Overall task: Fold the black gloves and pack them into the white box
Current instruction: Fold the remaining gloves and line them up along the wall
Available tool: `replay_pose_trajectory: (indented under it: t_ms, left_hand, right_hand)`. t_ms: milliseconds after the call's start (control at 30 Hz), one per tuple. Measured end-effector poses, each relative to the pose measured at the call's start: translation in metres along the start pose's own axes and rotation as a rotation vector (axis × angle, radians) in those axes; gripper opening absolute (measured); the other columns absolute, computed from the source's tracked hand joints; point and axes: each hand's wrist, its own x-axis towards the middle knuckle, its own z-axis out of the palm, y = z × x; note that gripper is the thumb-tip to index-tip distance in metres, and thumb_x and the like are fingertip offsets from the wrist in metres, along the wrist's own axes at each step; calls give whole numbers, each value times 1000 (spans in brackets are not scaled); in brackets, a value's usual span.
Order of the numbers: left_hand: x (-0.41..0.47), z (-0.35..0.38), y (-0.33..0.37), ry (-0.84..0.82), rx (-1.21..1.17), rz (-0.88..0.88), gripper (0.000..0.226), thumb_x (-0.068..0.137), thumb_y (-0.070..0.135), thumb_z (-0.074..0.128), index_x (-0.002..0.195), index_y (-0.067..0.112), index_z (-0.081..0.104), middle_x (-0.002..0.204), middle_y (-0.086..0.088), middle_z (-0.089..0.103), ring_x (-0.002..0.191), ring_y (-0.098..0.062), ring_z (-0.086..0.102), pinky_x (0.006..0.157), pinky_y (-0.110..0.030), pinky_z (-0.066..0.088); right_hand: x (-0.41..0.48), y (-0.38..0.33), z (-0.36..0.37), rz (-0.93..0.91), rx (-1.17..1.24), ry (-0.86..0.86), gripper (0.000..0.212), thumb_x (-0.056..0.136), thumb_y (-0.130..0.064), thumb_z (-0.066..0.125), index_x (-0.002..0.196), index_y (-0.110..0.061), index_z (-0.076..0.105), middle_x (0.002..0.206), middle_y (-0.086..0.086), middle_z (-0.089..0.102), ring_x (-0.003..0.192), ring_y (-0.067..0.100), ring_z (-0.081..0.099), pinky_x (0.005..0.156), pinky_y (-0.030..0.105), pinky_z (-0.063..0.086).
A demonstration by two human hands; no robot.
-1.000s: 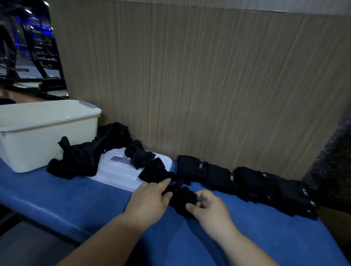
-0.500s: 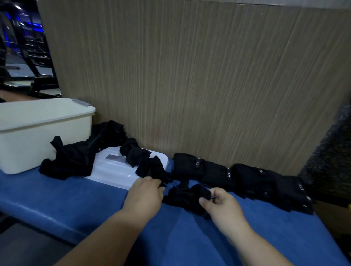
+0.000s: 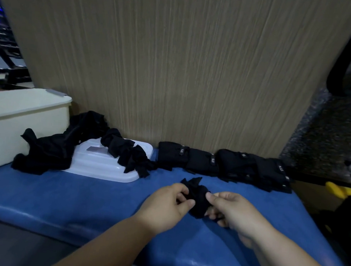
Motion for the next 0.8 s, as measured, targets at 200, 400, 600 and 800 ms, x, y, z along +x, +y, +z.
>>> replay_pose_trajectory:
  t_ms: [200, 400, 600, 800]
  left_hand:
    - [0, 8, 8, 15, -58, 85, 11, 90, 37, 60, 99, 37, 53, 93, 14, 60, 82, 1, 57, 79, -20, 50]
    - [5, 12, 10, -21, 65, 159, 12, 89, 36, 61, 95, 44, 55, 99, 18, 52, 90, 1, 52, 80, -16, 44]
    - [13, 15, 4, -85, 101, 223, 30, 83, 29, 70, 91, 51, 52, 106, 28, 46, 93, 5, 50, 85, -9, 41]
    - [17, 15, 0, -55, 188, 251, 22, 81, 38, 71, 84, 45, 51, 102, 28, 48, 94, 7, 48, 86, -13, 42]
  right_hand:
    - [-8, 8, -10, -111, -304, 126, 30, 88, -35, 65, 65, -17, 57, 51, -7, 58, 45, 3, 45, 51, 19, 38]
    - [-2, 14, -20, -376, -517, 233, 32, 76, -27, 75, 88, -41, 49, 99, -20, 53, 94, -5, 51, 76, 11, 39]
    - [6, 19, -25, -478, -609, 116, 39, 85, -20, 67, 116, -42, 56, 112, -32, 43, 112, -8, 43, 91, 0, 29]
    - [9, 20, -30, -501, -602, 74, 37, 84, -24, 68, 101, -52, 52, 112, -25, 46, 105, -8, 46, 83, 4, 33]
